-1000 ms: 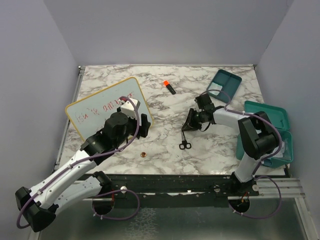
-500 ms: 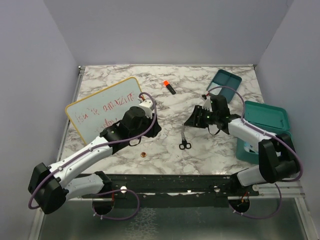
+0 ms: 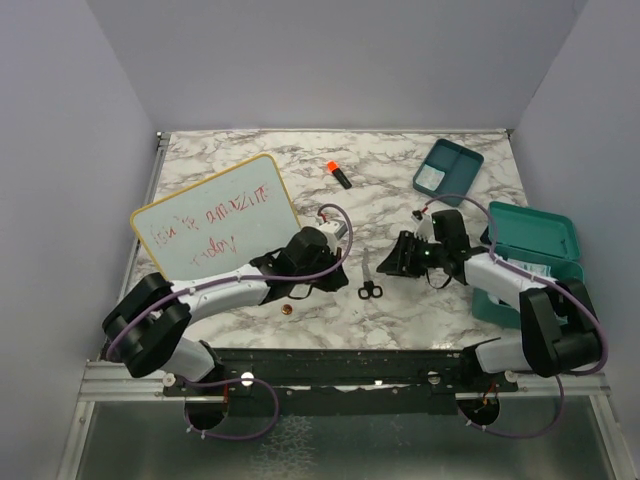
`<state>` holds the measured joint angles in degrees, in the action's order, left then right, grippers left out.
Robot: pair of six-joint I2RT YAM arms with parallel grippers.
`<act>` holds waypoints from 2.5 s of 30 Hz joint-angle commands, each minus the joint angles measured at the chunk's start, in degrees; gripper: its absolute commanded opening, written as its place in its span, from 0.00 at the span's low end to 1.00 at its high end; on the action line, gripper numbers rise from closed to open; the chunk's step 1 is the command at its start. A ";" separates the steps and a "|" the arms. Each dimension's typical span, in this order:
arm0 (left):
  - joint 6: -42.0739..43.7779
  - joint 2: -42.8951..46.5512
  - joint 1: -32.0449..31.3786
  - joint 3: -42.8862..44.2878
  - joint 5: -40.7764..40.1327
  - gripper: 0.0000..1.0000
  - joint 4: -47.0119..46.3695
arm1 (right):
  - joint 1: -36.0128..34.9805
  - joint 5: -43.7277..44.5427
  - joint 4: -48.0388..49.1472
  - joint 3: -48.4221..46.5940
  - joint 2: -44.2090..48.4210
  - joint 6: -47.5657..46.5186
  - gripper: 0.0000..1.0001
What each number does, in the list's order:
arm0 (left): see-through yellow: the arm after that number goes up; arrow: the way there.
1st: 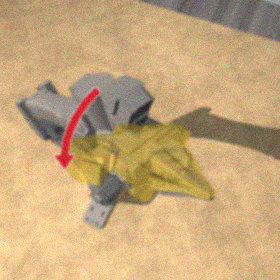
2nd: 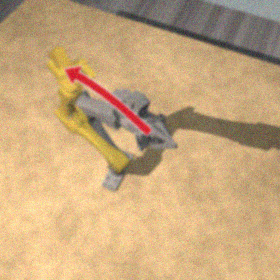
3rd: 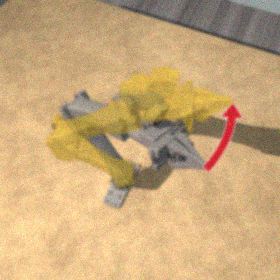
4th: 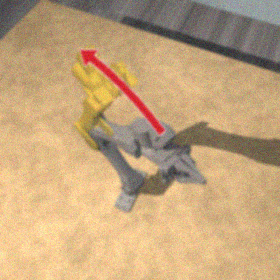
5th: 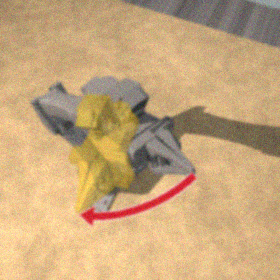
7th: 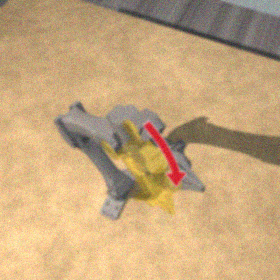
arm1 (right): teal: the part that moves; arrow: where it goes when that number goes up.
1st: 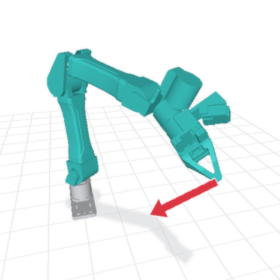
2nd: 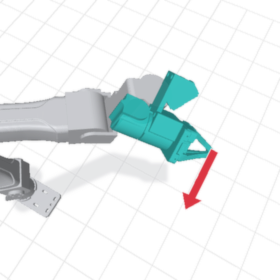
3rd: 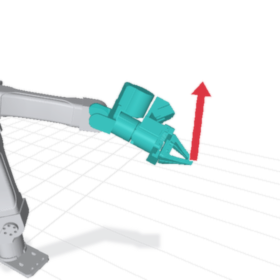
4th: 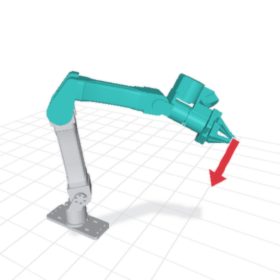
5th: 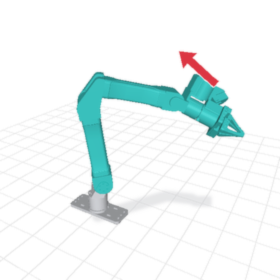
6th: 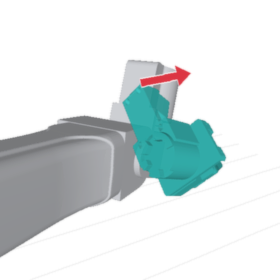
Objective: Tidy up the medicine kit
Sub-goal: Pick up the scissors from the center of the board.
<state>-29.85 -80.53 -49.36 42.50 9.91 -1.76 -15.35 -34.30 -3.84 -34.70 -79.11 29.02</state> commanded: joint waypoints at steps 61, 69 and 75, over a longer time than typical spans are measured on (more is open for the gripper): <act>-2.23 -21.91 -4.16 -0.67 -2.49 0.02 -20.21 | 0.60 -1.68 11.21 12.41 1.84 4.05 0.47; -4.23 -16.81 -4.16 -1.98 -1.34 0.09 -20.05 | 0.57 -0.99 10.93 12.88 1.25 4.83 0.47; -5.39 -13.91 -4.24 1.31 -2.51 0.16 -14.66 | 0.64 -1.10 10.93 12.64 1.66 5.24 0.47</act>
<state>-34.13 -97.08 -53.28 41.39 8.82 -21.41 -14.92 -35.88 6.42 -22.70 -77.52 34.04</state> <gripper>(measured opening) 0.135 0.468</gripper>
